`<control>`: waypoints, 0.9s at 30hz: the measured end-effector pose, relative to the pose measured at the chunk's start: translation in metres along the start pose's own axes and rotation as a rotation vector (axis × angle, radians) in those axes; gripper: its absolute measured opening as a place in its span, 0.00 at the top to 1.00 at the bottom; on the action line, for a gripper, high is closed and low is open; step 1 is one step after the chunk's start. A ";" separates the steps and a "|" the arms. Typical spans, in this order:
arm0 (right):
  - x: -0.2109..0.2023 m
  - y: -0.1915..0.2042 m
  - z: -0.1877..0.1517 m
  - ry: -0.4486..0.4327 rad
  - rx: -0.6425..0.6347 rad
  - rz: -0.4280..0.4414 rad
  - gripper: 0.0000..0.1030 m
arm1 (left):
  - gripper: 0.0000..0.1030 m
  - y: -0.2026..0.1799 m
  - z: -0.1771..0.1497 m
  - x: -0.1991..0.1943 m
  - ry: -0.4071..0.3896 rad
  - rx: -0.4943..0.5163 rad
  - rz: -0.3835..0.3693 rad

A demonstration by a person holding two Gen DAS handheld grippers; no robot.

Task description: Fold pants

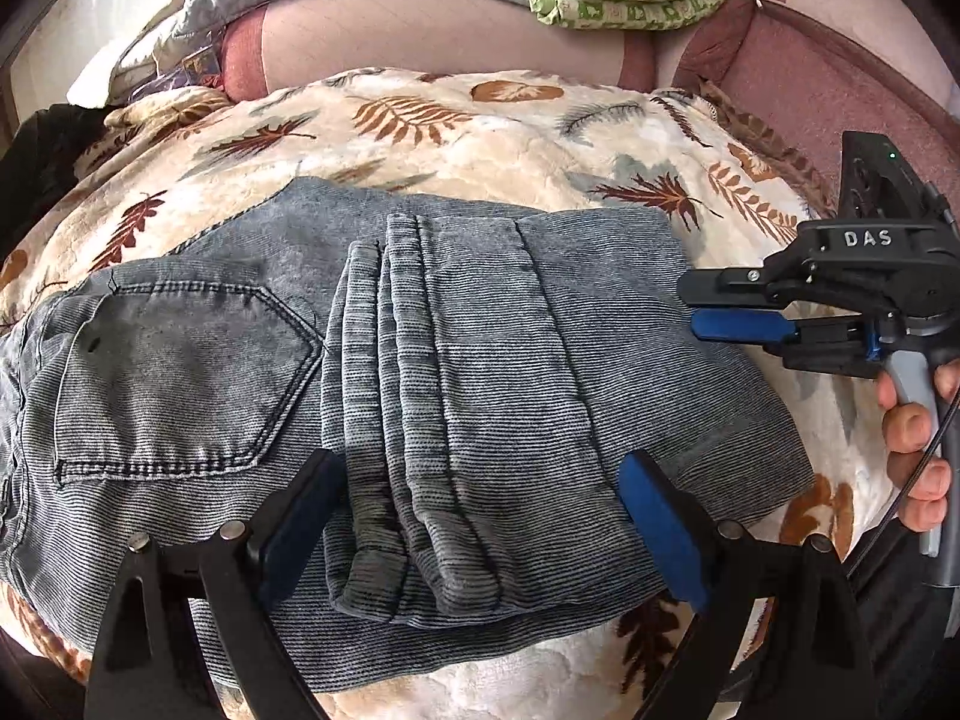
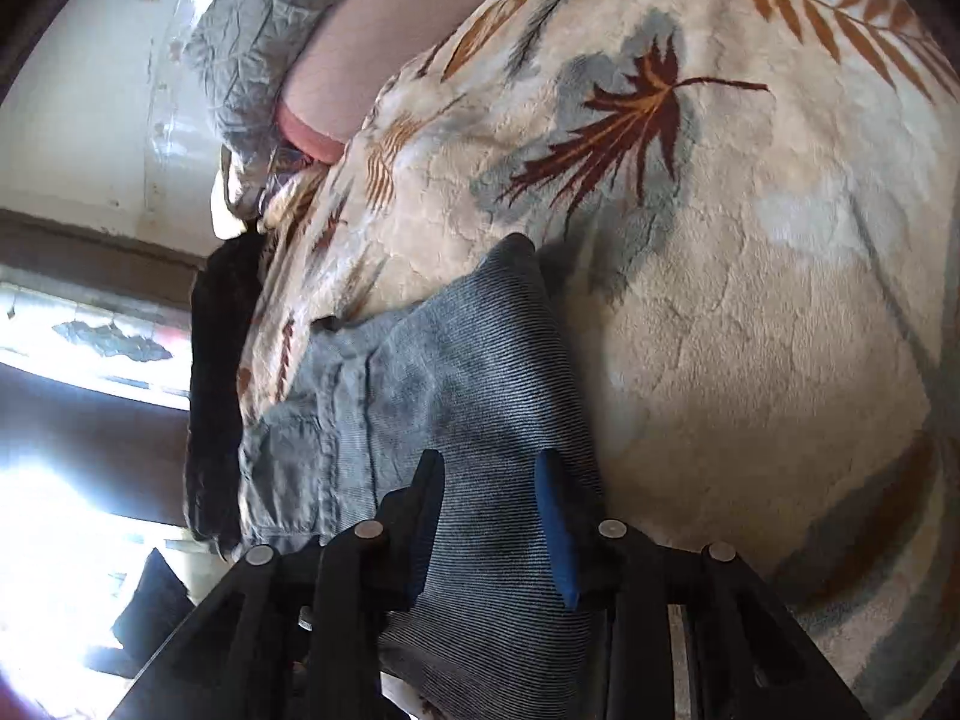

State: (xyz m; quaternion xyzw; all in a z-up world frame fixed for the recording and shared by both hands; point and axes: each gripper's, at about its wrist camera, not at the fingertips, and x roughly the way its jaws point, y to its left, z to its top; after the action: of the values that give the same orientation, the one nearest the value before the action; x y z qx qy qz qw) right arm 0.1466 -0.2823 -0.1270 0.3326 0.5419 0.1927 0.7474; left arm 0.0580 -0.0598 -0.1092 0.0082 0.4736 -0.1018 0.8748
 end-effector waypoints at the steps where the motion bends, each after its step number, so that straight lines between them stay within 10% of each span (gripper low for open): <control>1: -0.004 0.006 -0.001 -0.012 -0.015 -0.001 0.65 | 0.09 0.001 0.000 -0.001 -0.003 0.000 -0.003; 17: -0.029 -0.001 -0.082 -0.021 -0.014 0.031 0.54 | 0.09 0.011 -0.006 0.004 0.020 -0.029 -0.018; 27: -0.039 0.031 -0.088 -0.101 -0.106 -0.006 0.43 | 0.09 0.054 -0.016 -0.066 -0.147 -0.175 -0.032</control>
State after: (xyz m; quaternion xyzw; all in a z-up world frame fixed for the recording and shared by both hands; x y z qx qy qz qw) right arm 0.0535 -0.2605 -0.0959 0.3002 0.4937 0.2019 0.7908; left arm 0.0196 0.0057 -0.0673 -0.0834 0.4151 -0.0741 0.9029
